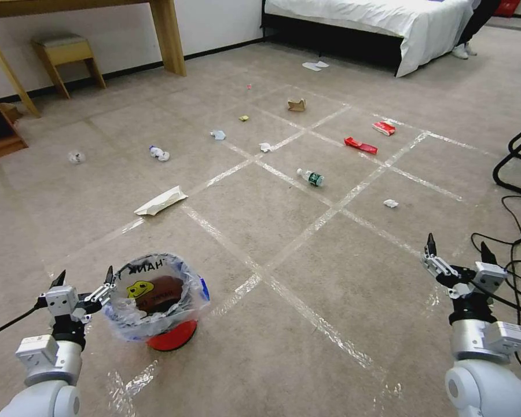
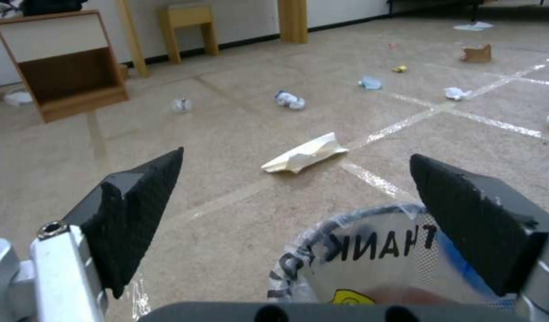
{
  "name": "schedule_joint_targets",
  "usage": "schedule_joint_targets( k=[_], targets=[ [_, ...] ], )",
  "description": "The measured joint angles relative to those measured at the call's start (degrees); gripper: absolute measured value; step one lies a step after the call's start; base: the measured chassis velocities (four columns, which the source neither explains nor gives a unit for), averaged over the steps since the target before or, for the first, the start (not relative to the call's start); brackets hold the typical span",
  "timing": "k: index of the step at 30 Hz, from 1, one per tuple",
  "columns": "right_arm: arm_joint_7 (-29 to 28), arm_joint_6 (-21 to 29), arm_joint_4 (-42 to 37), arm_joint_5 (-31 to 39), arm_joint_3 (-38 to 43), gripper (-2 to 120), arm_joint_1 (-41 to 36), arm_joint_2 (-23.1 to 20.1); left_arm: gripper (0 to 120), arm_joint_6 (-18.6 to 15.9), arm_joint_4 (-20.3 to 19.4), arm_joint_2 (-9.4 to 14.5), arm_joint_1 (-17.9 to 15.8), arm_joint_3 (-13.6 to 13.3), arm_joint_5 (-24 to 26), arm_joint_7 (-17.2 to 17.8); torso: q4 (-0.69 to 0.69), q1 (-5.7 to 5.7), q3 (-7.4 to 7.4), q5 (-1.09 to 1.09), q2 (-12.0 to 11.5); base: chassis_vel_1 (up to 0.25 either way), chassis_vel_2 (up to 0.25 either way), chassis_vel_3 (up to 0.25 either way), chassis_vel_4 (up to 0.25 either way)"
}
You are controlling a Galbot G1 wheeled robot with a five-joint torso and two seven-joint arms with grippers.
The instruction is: Pick up the trash bin and place the garbage on the floor into it.
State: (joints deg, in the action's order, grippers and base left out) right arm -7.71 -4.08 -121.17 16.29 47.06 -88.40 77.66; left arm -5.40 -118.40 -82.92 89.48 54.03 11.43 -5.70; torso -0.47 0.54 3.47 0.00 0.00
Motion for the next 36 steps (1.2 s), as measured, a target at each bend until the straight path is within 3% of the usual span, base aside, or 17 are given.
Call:
schedule_joint_targets(
  k=[17, 26, 32, 35, 36],
  targets=[
    [0.0, -0.4, 0.1, -0.1, 0.0, 100, -0.2, 0.0, 100, 0.1, -0.2, -0.1, 0.2, 0.0, 0.1, 0.1, 0.00, 0.00, 0.00, 0.00, 0.0, 0.000, 0.000, 0.000, 0.000],
    [0.0, -0.8, -0.3, 0.3, 0.1, 100, -0.4, -0.1, 100, -1.5, -1.6, 0.3, 0.5, -0.3, 0.3, 0.9, 0.00, 0.00, 0.00, 0.00, 0.0, 0.000, 0.000, 0.000, 0.000],
    [-0.1, -1.5, 0.5, 0.0, 0.0, 100, -0.3, 0.0, 100, -3.8, -3.3, 1.8, 1.7, -0.4, 1.4, 2.3, 0.00, 0.00, 0.00, 0.00, 0.0, 0.000, 0.000, 0.000, 0.000],
    [-0.1, -1.5, 1.0, -0.1, -0.3, 100, -0.1, 0.1, 100, -7.3, -4.4, 5.4, 2.9, -0.9, 6.9, 3.8, 0.01, 0.00, 0.00, 0.00, 0.0, 0.000, 0.000, 0.000, 0.000],
    [-0.1, -1.5, 1.0, -0.1, -0.3, 100, -0.1, 0.1, 100, -7.3, -4.4, 5.4, 2.9, -0.9, 6.9, 3.8, 0.01, 0.00, 0.00, 0.00, 0.0, 0.000, 0.000, 0.000, 0.000]
  ],
)
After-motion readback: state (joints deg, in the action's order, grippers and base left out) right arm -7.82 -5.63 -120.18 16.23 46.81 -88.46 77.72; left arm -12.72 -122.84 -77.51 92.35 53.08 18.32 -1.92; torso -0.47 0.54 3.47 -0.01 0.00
